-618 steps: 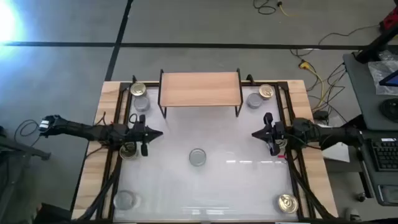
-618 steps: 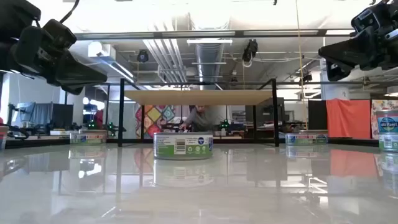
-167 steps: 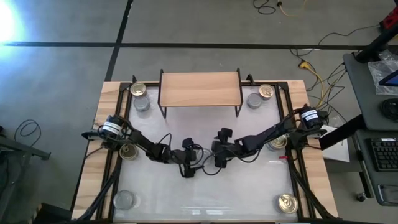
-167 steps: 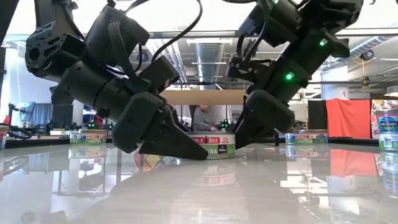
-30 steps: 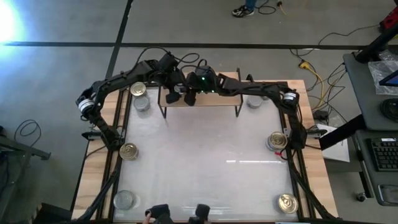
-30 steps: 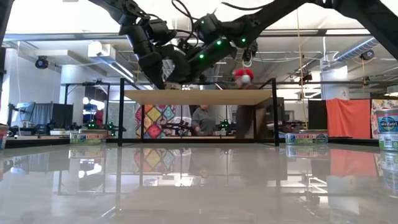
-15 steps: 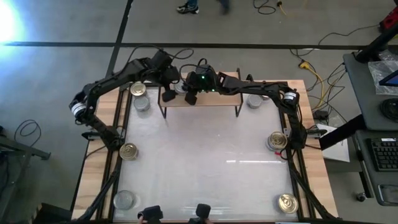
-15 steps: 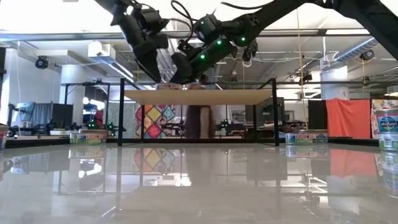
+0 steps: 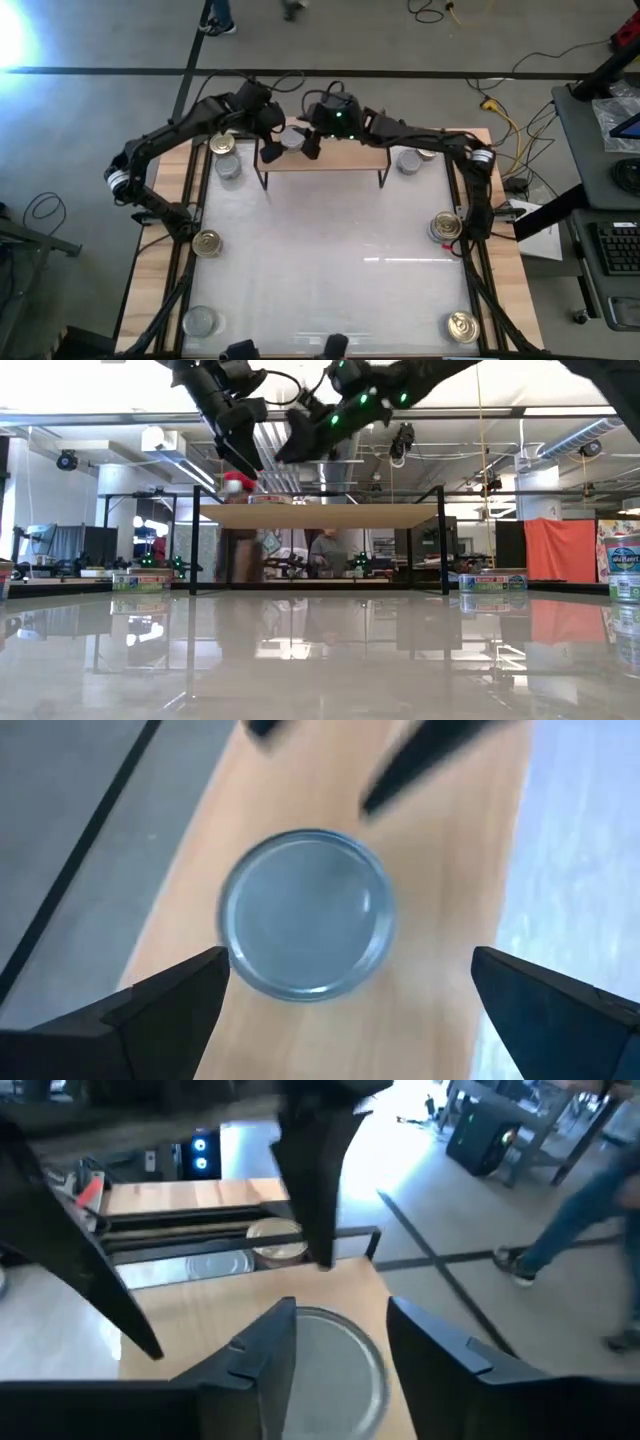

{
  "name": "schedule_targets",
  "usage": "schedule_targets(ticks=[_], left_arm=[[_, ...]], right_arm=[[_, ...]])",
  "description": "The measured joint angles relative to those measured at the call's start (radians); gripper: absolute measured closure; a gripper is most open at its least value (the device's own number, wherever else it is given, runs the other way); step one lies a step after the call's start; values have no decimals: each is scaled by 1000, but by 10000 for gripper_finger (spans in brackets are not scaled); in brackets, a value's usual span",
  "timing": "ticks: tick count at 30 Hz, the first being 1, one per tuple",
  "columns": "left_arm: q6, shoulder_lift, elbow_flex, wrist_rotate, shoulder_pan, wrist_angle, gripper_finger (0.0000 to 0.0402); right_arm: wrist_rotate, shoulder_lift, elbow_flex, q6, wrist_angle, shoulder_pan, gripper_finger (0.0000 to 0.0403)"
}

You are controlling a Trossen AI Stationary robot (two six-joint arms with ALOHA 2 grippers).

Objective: Stack canned seafood by type on shelf
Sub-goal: Put the green tuna can on the shelf

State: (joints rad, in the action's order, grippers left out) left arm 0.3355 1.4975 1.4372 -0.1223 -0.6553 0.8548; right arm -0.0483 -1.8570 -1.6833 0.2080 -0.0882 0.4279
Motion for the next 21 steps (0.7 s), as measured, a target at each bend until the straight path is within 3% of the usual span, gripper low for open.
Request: schedule_targets(ticks=[9,13,21], left_arm=[[0,0,-5,0,31,-8,2],[-11,0,-5,1,31,6,2],[-67,0,-5,2,34,12,2]], right_arm=[[-1,204,88,47,-216,-87,214],[-4,290,228,33,-203,-170,225],[47,506,576,-32,5,-290,263]])
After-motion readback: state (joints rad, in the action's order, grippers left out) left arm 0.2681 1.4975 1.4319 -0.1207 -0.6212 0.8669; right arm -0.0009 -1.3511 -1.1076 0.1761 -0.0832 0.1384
